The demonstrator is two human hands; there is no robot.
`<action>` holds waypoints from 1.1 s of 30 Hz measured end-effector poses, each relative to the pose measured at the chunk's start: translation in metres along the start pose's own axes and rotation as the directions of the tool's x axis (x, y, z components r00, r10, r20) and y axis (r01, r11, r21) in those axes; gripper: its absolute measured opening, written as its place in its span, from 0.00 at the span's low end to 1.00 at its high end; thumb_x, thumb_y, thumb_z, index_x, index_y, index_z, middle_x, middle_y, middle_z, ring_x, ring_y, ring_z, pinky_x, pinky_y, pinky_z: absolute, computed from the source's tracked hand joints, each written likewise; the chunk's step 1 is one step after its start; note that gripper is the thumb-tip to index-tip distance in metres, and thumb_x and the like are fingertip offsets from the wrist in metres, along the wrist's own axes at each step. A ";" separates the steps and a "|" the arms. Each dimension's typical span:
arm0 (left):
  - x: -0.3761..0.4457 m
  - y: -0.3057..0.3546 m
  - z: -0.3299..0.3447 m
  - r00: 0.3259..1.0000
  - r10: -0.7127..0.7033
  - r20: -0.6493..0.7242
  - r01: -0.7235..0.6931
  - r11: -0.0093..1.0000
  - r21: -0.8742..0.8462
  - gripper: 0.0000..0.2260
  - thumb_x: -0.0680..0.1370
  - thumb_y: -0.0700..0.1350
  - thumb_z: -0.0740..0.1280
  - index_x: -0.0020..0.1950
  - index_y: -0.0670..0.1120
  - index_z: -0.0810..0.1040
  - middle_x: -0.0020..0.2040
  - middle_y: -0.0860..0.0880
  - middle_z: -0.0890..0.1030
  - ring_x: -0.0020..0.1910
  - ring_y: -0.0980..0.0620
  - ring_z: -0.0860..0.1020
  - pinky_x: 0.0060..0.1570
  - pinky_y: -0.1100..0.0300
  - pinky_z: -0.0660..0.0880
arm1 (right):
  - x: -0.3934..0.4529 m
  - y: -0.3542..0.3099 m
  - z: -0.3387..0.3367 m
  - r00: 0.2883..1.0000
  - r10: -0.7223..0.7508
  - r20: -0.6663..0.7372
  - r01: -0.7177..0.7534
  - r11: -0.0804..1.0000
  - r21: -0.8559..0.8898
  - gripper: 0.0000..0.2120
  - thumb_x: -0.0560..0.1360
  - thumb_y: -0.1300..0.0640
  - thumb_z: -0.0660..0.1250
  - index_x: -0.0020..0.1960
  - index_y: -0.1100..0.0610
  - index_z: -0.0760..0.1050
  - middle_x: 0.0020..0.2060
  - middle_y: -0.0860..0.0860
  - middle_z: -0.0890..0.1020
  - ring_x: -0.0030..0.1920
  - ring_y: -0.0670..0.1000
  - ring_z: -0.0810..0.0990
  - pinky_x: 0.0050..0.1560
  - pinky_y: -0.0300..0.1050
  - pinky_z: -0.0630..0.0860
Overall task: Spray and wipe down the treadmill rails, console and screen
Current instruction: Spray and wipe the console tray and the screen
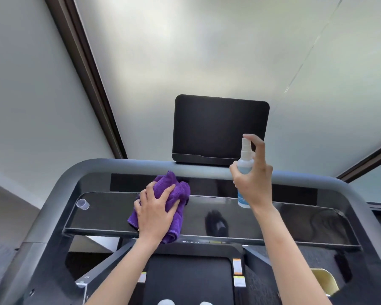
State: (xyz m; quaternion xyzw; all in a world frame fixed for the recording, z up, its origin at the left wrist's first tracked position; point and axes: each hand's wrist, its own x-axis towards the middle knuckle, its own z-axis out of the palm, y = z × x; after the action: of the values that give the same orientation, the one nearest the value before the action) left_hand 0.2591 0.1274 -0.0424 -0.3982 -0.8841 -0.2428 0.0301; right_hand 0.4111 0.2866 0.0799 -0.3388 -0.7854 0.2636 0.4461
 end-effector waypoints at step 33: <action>0.202 0.112 -0.001 0.968 0.089 -0.233 -0.107 0.992 -0.064 0.30 0.72 0.64 0.68 0.72 0.59 0.67 0.71 0.39 0.63 0.66 0.36 0.65 0.62 0.39 0.63 | -0.016 0.037 -0.024 0.993 0.113 -0.017 -0.113 0.994 -0.002 0.32 0.70 0.73 0.68 0.66 0.47 0.66 0.22 0.44 0.65 0.23 0.50 0.64 0.42 0.26 0.71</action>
State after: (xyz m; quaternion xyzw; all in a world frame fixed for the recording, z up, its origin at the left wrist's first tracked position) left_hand 0.2017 0.3295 0.0535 -0.4114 -0.8441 -0.3188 0.1287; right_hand 0.4487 0.3006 0.0563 -0.3854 -0.7616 0.2845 0.4364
